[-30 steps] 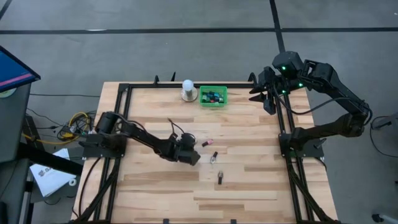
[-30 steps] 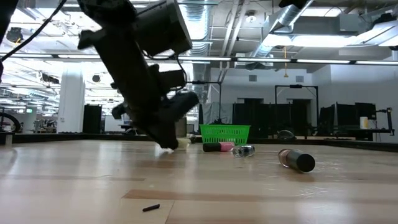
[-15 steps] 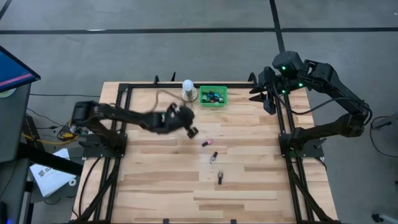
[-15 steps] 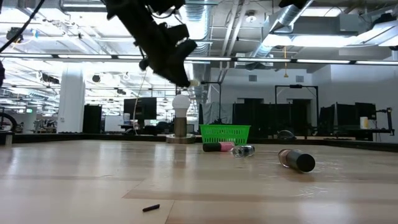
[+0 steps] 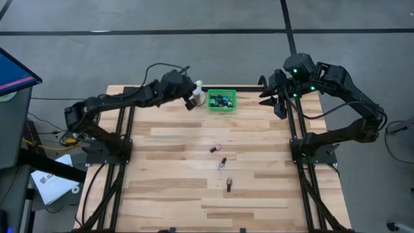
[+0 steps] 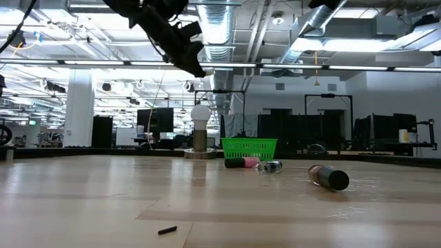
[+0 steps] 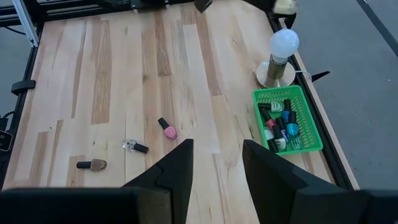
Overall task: Pick & Place Nail Polish
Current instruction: Put the light yellow nail polish bottle into the green basket
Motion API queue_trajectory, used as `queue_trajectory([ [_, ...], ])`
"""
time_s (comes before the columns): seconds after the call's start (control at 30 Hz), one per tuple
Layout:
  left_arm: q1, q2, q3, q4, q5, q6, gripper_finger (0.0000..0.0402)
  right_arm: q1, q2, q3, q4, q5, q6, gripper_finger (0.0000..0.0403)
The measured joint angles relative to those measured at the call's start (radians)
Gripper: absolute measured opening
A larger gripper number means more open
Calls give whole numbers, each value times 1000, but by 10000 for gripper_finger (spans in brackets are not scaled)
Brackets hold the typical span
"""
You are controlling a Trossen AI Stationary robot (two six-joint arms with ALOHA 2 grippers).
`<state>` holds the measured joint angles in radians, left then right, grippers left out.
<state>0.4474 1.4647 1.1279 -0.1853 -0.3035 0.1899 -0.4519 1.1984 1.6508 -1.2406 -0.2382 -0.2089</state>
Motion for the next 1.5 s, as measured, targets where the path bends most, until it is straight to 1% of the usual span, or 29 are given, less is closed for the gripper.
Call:
queue_trajectory([
  [0.17,38,71,76,-3,60,102,49,0,0,0,8,0,1,131],
  [0.33,43,182,169,1,94,189,49,0,0,0,7,0,25,131],
  [0.4,43,227,209,1,104,203,49,0,0,0,7,0,26,131],
  [0.5,43,294,269,6,152,225,49,0,0,0,7,0,26,131],
  [0.7,39,413,361,10,169,251,49,0,0,0,7,0,26,131],
  [0.83,38,474,386,17,191,271,49,0,0,0,7,0,26,131],
  [0.93,38,507,392,15,209,301,49,0,0,0,7,0,26,131],
  [1.07,35,545,392,16,233,303,49,0,0,0,7,0,26,131],
  [1.3,25,592,392,31,269,314,49,0,0,0,7,0,26,131],
  [1.5,14,627,393,43,300,376,50,0,0,0,7,1,24,131],
])
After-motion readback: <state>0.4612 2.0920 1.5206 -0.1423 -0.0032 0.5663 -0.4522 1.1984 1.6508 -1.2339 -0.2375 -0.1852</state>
